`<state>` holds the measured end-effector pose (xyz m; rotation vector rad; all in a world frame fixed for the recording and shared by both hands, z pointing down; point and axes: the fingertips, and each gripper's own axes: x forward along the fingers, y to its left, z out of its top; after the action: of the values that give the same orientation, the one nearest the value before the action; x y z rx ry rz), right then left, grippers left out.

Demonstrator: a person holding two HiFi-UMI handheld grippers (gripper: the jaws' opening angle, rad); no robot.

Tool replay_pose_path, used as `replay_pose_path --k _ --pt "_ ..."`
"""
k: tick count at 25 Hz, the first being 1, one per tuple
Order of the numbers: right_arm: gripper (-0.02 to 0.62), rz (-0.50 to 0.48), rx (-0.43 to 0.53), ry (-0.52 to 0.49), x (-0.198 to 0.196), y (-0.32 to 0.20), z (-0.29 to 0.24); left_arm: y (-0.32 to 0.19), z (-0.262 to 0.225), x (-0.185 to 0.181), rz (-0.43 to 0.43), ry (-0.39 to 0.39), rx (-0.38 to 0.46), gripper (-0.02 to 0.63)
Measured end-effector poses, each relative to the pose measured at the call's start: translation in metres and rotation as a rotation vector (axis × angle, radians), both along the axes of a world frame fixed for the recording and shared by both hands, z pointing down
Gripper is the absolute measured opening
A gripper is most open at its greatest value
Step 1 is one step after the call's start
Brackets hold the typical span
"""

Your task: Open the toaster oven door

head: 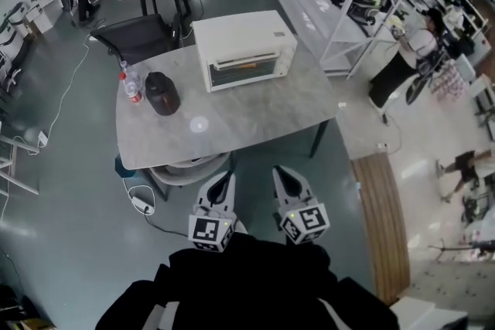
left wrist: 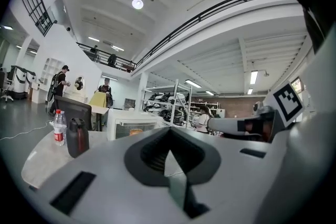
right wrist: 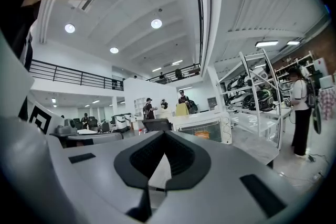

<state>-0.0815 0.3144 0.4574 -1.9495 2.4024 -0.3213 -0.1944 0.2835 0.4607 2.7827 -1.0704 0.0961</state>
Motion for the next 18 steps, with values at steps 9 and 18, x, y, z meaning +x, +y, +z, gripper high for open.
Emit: replay_pose_path --k 9,18 --pt "0.003 0.01 -0.019 -0.015 0.025 -0.113 0.004 -0.113 0.001 0.018 -0.003 -0.015 0.003 0.003" --pt "0.004 0.011 -0.037 -0.027 0.046 -0.181 0.017 -0.179 0.013 0.034 -0.015 -0.022 -0.028 0.003"
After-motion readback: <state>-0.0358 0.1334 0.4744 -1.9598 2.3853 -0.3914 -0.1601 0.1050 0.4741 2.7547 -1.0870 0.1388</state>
